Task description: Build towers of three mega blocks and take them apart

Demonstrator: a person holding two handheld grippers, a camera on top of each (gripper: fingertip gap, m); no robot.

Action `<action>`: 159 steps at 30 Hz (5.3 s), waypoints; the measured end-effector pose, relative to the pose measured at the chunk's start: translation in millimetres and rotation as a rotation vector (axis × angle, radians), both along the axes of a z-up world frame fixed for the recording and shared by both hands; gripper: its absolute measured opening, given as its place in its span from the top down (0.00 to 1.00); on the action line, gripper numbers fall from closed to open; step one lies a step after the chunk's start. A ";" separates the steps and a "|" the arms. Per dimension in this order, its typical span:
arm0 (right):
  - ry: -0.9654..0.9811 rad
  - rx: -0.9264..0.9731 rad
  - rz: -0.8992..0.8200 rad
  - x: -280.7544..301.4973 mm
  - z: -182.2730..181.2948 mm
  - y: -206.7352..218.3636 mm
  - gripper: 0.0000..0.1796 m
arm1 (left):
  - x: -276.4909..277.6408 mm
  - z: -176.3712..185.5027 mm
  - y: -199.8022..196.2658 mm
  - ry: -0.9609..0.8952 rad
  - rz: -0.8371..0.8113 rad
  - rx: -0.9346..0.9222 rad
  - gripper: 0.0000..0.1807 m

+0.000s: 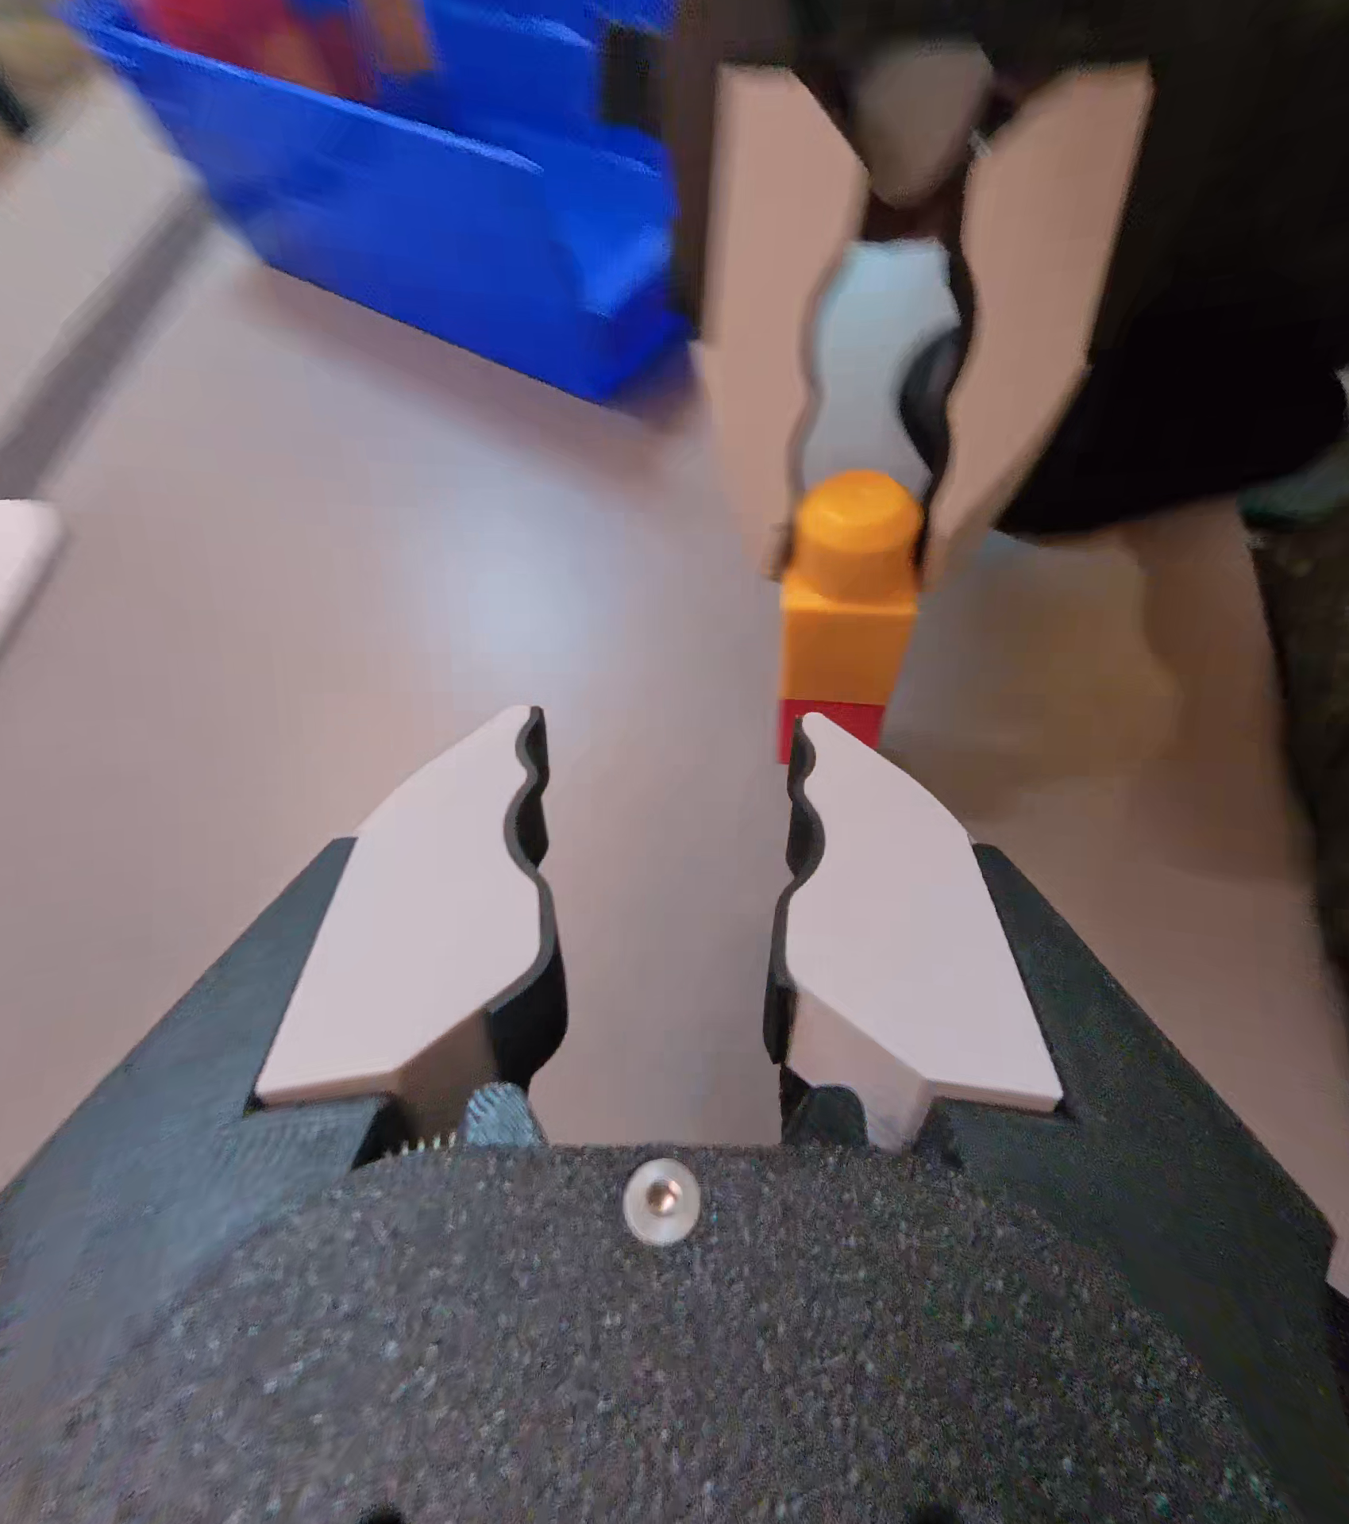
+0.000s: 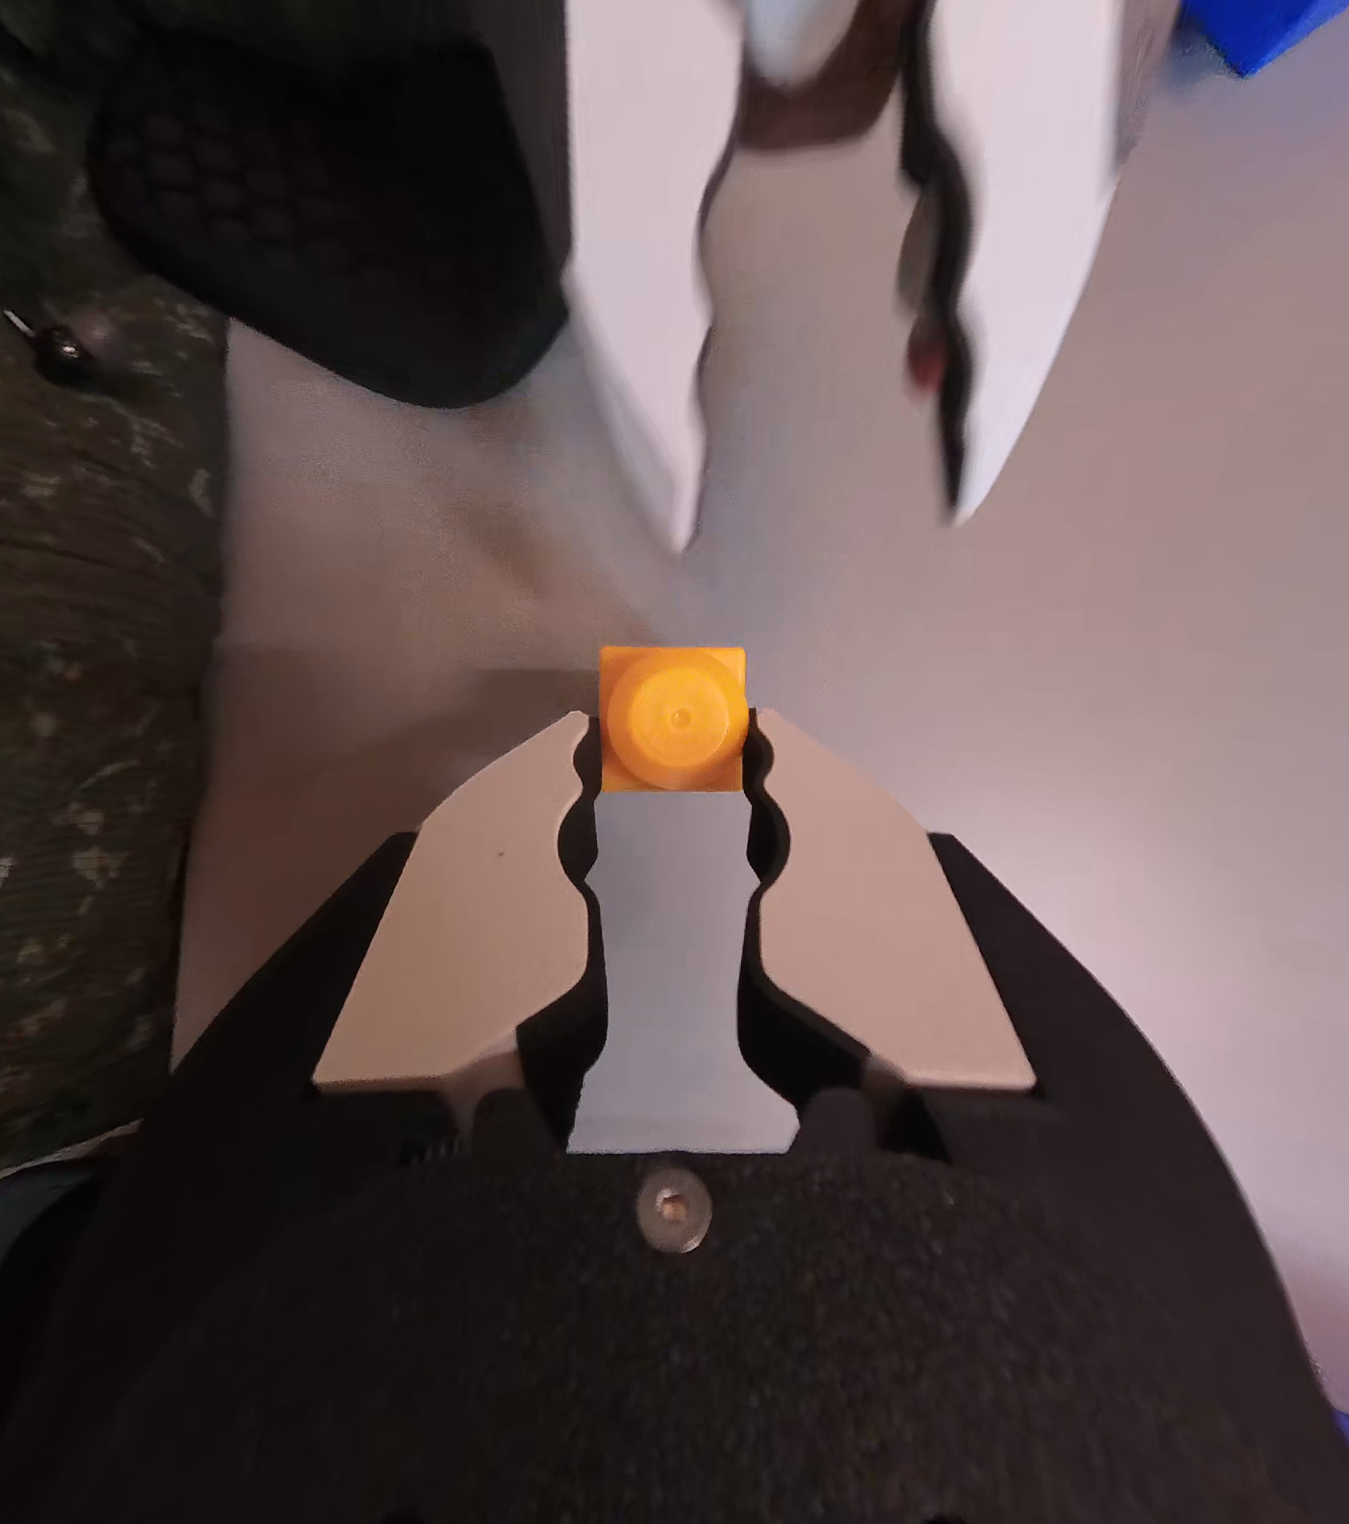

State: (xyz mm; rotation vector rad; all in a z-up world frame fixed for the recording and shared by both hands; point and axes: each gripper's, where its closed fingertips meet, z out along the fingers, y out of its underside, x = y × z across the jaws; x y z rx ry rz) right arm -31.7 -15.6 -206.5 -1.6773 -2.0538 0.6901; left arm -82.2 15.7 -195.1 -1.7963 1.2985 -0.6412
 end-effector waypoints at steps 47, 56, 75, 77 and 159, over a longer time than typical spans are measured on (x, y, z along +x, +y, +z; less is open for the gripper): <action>0.500 0.109 -0.144 -20.3 70.7 35.9 0.76 | -265.4 61.4 86.3 0.306 0.490 -0.272 0.81; 0.445 0.094 0.083 -40.5 61.4 -14.8 0.69 | -44.1 53.2 -60.4 0.216 -0.313 -0.262 0.81; 1.026 -0.029 -0.201 15.0 157.1 42.2 0.79 | 47.8 -36.0 -29.2 -0.063 -0.071 -0.108 0.55; 1.048 -0.043 -0.196 16.6 160.1 41.6 0.79 | 57.2 -52.6 -26.1 -0.042 -0.049 -0.080 0.55; 0.330 0.043 -0.721 214.4 95.1 287.0 0.84 | -13.1 42.6 18.2 -0.316 0.218 0.213 0.84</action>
